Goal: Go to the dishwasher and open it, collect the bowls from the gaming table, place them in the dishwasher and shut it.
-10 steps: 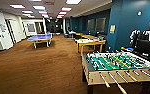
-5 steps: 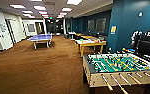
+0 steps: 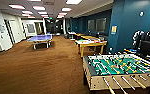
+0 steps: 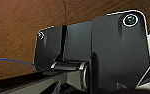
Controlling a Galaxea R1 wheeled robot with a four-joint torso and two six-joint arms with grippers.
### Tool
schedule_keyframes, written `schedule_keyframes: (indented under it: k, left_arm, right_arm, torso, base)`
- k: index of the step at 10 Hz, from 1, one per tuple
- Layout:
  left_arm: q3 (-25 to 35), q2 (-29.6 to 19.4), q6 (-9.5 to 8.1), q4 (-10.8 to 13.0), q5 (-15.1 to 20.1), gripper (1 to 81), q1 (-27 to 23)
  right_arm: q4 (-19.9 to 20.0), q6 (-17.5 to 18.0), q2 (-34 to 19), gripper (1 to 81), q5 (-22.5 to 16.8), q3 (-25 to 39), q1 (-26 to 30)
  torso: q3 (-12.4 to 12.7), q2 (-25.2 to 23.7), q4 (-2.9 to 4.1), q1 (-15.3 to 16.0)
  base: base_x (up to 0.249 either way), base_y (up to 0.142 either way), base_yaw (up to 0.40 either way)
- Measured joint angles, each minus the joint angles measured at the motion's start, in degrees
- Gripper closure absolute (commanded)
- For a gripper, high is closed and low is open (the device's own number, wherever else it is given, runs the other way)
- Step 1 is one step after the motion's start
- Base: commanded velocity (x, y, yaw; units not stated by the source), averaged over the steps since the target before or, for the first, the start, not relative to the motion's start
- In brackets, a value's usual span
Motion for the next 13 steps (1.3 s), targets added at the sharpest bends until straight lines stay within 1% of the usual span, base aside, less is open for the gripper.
schedule_keyframes:
  k: [1, 3, 4, 5, 6, 8, 11, 13]
  left_arm:
    - [0.0, 0.0, 0.00, 0.0, 0.0, 1.0, -0.1]
    - [0.0, 0.1, 0.00, 0.0, 0.0, 1.0, 0.2]
    - [0.1, 0.6, 0.00, 0.0, 0.1, 1.0, 0.2]
    - [0.4, 0.4, 0.00, 0.0, 0.0, 1.0, 0.1]
    - [-0.1, -0.3, -0.02, 0.0, -0.1, 1.0, -0.2]
    - [0.0, 0.0, -0.02, 0.0, 0.1, 1.0, 0.4]
    - [0.0, 0.0, -0.02, -0.3, 0.0, 1.0, -0.2]
    - [0.3, 0.2, -0.02, -0.4, 0.3, 1.0, 0.4]
  right_arm:
    - [0.0, 0.0, -0.1, 1.0, 0.0, 0.0, 0.0]
    - [0.0, 0.0, 0.0, 1.0, 0.0, 0.0, 0.0]
    - [0.0, 0.0, -0.4, 1.0, 0.0, -0.1, -0.1]
    - [0.0, 0.0, -0.5, 1.0, -0.1, -0.2, 0.0]
    - [0.0, 0.0, 0.4, 1.0, 0.2, 0.0, 0.4]
    - [0.0, 0.0, -0.2, 1.0, 0.1, 0.0, -0.2]
    - [0.0, 0.0, 0.1, 1.0, 0.2, 0.0, 0.1]
    - [-0.1, 0.0, -0.4, 1.0, -0.2, -0.3, -0.3]
  torso:
    - [0.0, 0.0, 0.00, 0.0]
    - [0.0, 0.0, 0.00, 0.0]
    - [0.0, 0.0, 0.00, 0.0]
    - [0.0, 0.0, 0.00, 0.0]
    - [0.0, 0.0, 0.00, 0.1]
    - [0.0, 0.0, 0.00, 0.0]
    - [0.0, 0.0, 0.00, 0.0]
    - [0.0, 0.0, 0.00, 0.0]
  base:
    - [0.123, 0.000, 0.000]
    - [0.123, 0.093, 0.000]
    - [0.122, 0.122, 0.000]
    - [0.119, 0.123, 0.000]
    - [0.117, 0.123, 0.000]
    - [0.117, 0.123, 0.000]
    - [0.116, 0.123, 0.000]
    - [0.117, 0.121, 0.000]
